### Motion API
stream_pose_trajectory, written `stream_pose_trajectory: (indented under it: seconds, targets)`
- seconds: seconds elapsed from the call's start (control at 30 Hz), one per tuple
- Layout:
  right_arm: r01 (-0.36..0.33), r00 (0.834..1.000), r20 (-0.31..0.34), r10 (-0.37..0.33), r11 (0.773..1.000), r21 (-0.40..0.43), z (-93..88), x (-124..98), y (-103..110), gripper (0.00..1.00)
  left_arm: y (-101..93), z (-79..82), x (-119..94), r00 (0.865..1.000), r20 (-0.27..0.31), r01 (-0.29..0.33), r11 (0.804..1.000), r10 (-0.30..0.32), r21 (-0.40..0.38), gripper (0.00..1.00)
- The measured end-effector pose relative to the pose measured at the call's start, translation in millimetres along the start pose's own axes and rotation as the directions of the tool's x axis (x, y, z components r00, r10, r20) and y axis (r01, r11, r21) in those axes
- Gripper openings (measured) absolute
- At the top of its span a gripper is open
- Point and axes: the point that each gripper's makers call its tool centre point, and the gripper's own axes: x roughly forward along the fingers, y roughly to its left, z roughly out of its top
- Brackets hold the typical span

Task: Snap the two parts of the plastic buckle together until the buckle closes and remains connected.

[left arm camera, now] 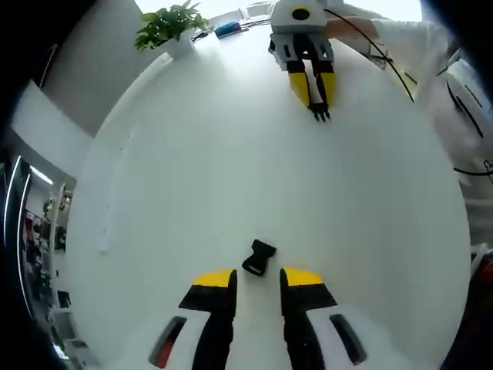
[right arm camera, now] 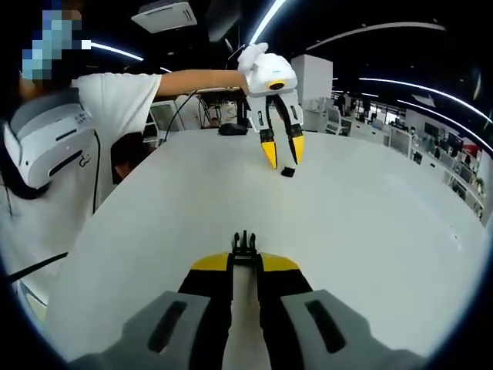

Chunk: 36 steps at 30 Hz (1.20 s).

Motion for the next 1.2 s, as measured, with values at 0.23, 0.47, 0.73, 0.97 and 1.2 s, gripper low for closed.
stream_pose_trajectory:
  seconds: [0.23, 0.47, 0.73, 0.97, 1.2]
  targets:
    - [0.006, 1.0, 0.003, -0.006, 1.0, 0.002, -0.4, -0.8, 1.2, 0.11, -1.2, -1.5, 2.9, 0.999, -0.033, 0.031, 0.999, -0.03, 0.027, 0.2]
    - [0.003, 1.0, -0.001, -0.003, 1.0, -0.005, 0.5, -0.1, 1.4, 0.11, 1.0, -3.6, 2.4, 0.999, -0.038, 0.04, 0.999, -0.039, 0.023, 0.19]
    - [0.003, 1.0, -0.002, -0.003, 1.0, -0.008, 1.1, 0.3, 0.7, 0.11, 2.0, -3.8, 2.6, 0.997, -0.046, 0.063, 0.997, -0.061, 0.046, 0.17]
    - [0.004, 1.0, 0.001, -0.004, 1.0, -0.006, 1.0, 0.4, -0.1, 0.11, -0.9, 1.7, 2.6, 0.992, -0.041, 0.118, 0.992, -0.115, 0.053, 0.17]
    - [0.003, 1.0, 0.005, -0.003, 1.0, -0.003, 0.6, 0.2, -0.4, 0.11, 0.3, 2.7, 7.7, 0.989, -0.062, 0.134, 0.989, -0.131, 0.056, 0.16]
